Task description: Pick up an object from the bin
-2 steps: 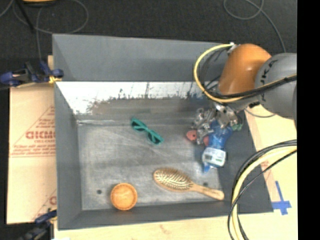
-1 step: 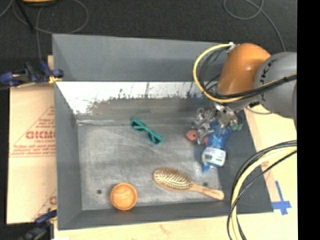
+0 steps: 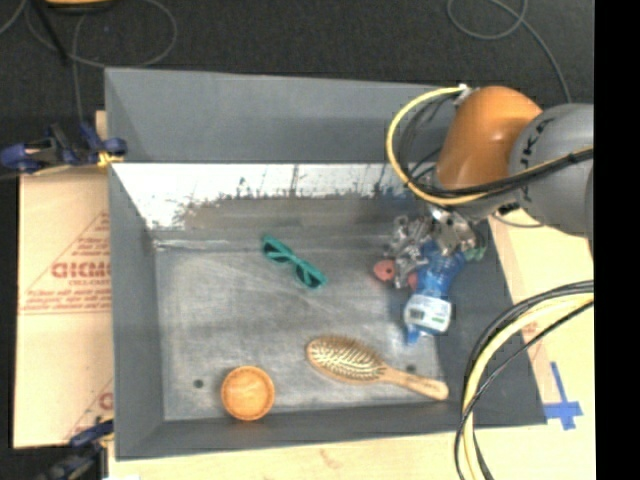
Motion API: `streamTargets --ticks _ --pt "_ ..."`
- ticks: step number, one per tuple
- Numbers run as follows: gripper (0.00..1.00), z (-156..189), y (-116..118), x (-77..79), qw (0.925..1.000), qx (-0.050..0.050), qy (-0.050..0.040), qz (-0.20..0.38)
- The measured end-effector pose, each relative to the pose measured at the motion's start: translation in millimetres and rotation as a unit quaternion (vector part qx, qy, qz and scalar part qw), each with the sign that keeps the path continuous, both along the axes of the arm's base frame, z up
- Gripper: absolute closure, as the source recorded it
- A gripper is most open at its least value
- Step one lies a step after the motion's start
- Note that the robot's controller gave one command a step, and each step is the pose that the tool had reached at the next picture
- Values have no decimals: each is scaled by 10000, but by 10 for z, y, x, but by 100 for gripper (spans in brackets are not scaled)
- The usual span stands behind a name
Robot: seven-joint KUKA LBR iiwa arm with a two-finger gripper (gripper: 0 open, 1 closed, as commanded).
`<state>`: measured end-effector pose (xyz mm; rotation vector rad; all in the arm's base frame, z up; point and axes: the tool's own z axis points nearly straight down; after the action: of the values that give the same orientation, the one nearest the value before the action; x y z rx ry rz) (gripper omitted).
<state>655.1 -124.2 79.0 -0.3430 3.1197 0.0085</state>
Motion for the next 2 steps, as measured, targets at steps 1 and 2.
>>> streamTargets --ticks 1,2 --pt "100 37 0 -2 10000 0 4 1" --pt "100 114 3 -9 10000 -2 15 5"
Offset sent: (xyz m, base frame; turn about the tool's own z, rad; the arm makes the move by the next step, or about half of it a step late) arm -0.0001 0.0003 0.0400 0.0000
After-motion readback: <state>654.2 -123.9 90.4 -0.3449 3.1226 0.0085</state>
